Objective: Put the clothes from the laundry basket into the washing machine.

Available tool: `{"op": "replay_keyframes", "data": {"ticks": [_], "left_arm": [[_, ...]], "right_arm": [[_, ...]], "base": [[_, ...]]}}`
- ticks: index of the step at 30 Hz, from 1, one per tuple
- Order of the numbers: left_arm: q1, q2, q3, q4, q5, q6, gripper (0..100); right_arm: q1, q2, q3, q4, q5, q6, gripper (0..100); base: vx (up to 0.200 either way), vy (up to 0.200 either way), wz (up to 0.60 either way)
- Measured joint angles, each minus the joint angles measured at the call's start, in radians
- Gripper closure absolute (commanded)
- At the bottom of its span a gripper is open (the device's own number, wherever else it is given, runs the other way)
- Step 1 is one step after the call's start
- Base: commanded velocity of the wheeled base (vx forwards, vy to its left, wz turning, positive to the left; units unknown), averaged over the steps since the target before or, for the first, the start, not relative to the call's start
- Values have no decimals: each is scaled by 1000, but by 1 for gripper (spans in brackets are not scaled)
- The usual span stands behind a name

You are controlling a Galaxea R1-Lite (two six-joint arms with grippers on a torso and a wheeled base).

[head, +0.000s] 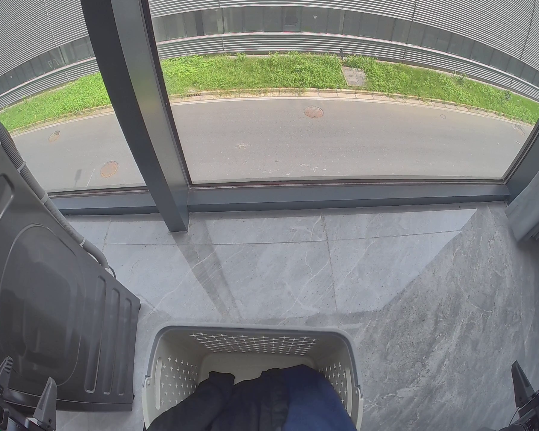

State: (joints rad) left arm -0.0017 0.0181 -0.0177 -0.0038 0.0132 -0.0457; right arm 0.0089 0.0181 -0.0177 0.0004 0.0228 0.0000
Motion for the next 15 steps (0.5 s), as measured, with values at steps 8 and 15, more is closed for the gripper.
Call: {"op": "replay_keyframes", "data": {"ticks": [8,15], "left_arm": [[-1,0,0,0,0,0,0],[0,0,0,0,0,0,0]], "right_arm": [[0,0,0,-1,0,1,0],[1,0,0,0,0,1,0]], "base": [[-200,0,0],[-200,0,0]]}}
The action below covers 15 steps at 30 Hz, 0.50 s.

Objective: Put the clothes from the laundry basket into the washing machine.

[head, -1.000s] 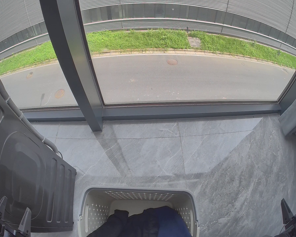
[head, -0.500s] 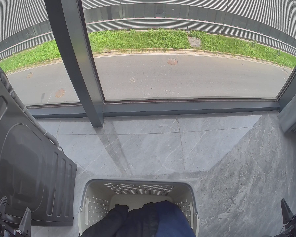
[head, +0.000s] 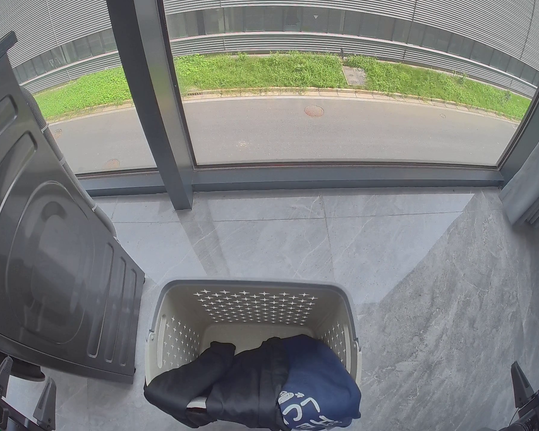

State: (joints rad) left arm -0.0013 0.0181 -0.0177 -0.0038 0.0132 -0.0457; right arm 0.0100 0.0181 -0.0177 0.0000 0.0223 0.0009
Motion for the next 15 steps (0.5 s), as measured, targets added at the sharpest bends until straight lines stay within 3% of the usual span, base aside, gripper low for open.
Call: {"op": "replay_keyframes", "data": {"ticks": [15], "left_arm": [[0,0,0,0,0,-1,0]], "right_arm": [[-1,0,0,0,0,0,0]], "base": [[-200,0,0]]}}
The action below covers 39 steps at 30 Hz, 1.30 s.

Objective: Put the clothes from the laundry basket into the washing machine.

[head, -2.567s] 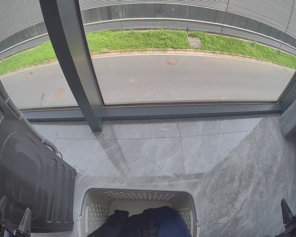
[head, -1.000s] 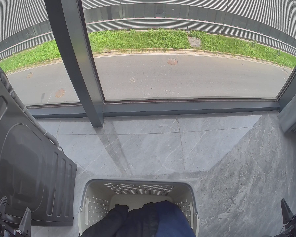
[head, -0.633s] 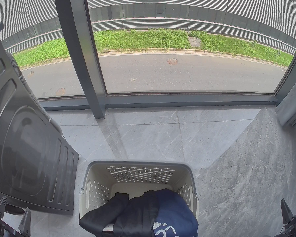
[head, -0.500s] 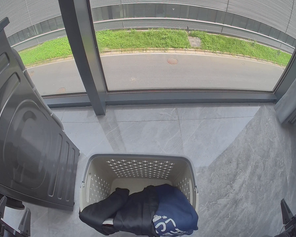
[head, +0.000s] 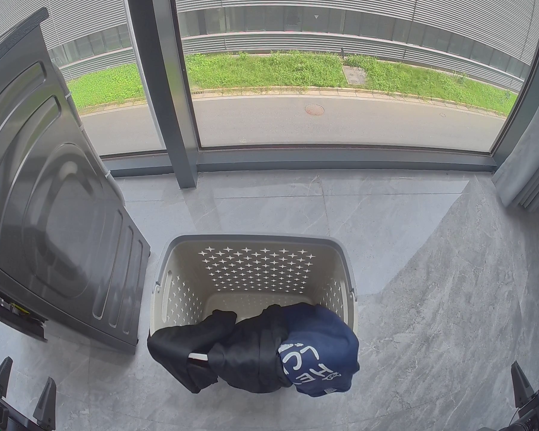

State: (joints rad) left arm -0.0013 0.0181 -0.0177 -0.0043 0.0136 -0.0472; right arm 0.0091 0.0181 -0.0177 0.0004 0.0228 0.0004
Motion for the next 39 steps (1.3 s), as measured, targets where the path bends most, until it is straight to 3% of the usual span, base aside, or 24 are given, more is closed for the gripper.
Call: {"op": "replay_keyframes", "data": {"ticks": [7,16,39], "left_arm": [[0,0,0,0,0,0,0],[0,0,0,0,0,0,0],[0,0,0,0,-1,-3,0]], "right_arm": [[0,0,0,0,0,0,0],[0,0,0,0,0,0,0],[0,0,0,0,0,0,0]], "base": [[-200,0,0],[0,0,0],[0,200,0]]}}
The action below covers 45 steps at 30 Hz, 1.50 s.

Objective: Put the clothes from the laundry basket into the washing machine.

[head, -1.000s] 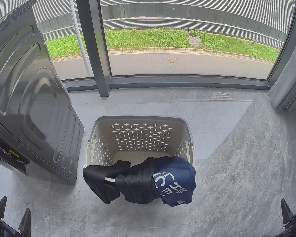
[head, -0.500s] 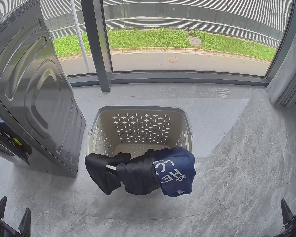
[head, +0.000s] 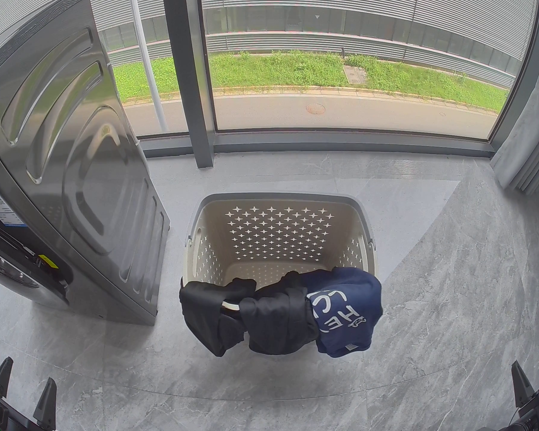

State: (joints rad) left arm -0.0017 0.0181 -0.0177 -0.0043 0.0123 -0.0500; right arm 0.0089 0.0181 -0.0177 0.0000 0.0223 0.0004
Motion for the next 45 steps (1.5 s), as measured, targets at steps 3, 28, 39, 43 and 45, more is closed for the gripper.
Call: {"op": "replay_keyframes", "data": {"ticks": [3,28,39,43,45], "left_arm": [[0,0,0,0,0,0,0],[0,0,0,0,0,0,0],[0,0,0,0,0,0,0],[0,0,0,0,0,0,0],[1,0,0,0,0,0,0]], "right_arm": [[0,0,0,0,0,0,0],[0,0,0,0,0,0,0],[0,0,0,0,0,0,0],[0,0,0,0,0,0,0],[0,0,0,0,0,0,0]], "base": [[0,200,0],[-96,8,0],[0,91,0],[0,200,0],[0,200,0]]}}
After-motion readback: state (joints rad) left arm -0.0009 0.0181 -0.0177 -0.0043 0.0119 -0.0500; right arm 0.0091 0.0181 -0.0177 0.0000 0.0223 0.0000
